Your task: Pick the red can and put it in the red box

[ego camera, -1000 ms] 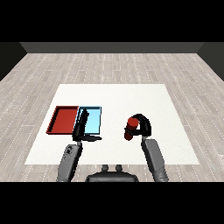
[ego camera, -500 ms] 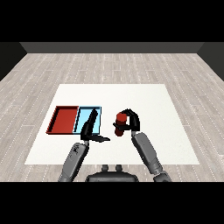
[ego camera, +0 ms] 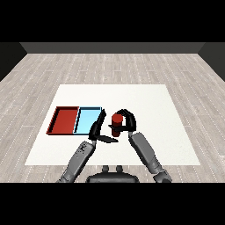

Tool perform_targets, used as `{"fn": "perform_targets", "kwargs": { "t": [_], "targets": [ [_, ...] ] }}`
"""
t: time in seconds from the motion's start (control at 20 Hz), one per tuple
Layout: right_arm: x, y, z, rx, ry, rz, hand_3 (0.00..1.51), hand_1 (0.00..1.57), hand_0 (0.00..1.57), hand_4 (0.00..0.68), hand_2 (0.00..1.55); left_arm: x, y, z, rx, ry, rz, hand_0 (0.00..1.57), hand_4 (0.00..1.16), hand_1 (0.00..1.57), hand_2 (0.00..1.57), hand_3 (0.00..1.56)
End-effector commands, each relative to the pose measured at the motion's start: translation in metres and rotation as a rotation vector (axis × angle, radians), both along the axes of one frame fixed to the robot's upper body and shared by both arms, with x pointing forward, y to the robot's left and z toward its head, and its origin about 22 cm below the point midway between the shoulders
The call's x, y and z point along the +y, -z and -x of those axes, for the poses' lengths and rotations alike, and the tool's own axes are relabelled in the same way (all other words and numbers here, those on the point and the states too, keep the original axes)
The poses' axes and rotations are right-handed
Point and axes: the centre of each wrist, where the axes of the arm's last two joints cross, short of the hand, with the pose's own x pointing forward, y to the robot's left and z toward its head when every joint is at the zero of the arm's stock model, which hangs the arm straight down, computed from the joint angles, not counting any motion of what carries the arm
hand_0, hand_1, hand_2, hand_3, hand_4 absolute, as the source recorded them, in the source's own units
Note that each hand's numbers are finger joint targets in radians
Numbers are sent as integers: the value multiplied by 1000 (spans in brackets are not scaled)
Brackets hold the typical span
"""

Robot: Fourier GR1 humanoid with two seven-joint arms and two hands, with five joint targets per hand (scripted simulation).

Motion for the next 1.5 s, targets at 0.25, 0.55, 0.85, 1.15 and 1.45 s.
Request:
{"fn": "perform_targets", "kwargs": {
  "t": [0.25,0.55,0.85,1.15,1.45],
  "targets": [
    [21,-4,4,-8,-50,-20,1405,1413,1413,617,1432,-12,10,-16,15,11,-45,0,0,0,0,0],
    [28,-11,11,-30,-85,3,1403,1434,1434,601,1439,-42,-3,-10,34,16,-61,0,0,0,0,0],
    [53,-36,23,-28,-106,-30,1385,1445,1445,600,1430,-26,-1,-19,34,26,-66,0,0,0,0,0],
    [64,-36,9,-41,-114,-38,1397,1447,1447,555,1447,-34,-17,-26,31,42,-66,0,0,0,0,0],
    [50,-32,25,-46,-123,-39,1405,1518,1518,516,1465,-25,-3,-25,14,-77,-133,729,686,729,759,249]
  ]
}}
